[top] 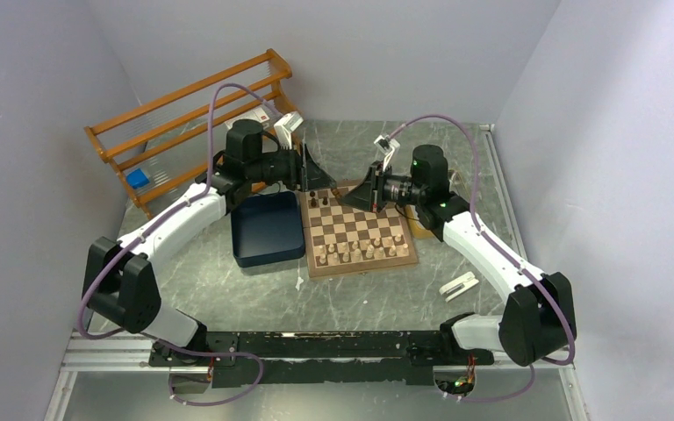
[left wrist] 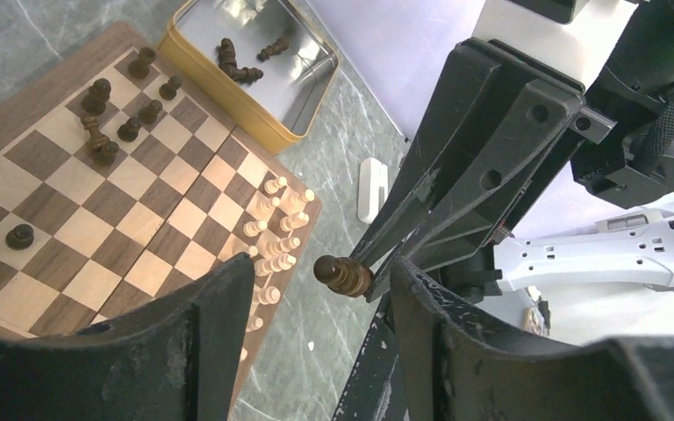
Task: Set up the chess pieces on the board
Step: Pick up the chess piece from the storage box.
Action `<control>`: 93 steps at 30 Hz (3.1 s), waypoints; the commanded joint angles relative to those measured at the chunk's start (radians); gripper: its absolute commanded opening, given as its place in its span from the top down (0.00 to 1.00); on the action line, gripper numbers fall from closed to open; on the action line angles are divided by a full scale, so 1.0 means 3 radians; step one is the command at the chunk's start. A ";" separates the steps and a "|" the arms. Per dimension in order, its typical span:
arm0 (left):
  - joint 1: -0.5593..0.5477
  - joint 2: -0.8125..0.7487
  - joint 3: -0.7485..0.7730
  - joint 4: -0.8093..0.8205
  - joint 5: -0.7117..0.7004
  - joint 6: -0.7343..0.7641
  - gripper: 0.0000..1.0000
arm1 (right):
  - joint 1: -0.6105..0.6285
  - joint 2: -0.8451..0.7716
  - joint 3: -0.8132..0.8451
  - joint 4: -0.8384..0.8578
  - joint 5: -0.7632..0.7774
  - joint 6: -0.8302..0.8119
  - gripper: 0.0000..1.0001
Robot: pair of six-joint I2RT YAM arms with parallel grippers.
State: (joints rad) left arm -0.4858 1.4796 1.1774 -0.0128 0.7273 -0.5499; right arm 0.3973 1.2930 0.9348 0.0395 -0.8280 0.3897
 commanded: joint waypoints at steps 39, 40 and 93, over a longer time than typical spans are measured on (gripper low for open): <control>0.0043 0.0214 0.0180 0.0132 0.0364 -0.0220 0.64 | 0.0051 0.0120 0.0032 -0.0099 -0.0080 -0.0105 1.00; 0.0042 0.0214 0.0177 0.0134 0.0366 -0.0222 0.64 | 0.0051 0.0127 0.0034 -0.0101 -0.0081 -0.0107 1.00; -0.1128 0.1477 0.1283 -0.0530 -0.3226 0.1186 0.95 | -0.0935 -0.0607 -0.0124 -0.0875 0.1828 0.0238 1.00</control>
State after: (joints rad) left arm -0.8341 1.8858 1.5482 -0.2298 -0.0811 -0.2363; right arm 0.1204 1.1522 0.9226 -0.2226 -0.3344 0.4595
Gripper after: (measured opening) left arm 0.167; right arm 0.140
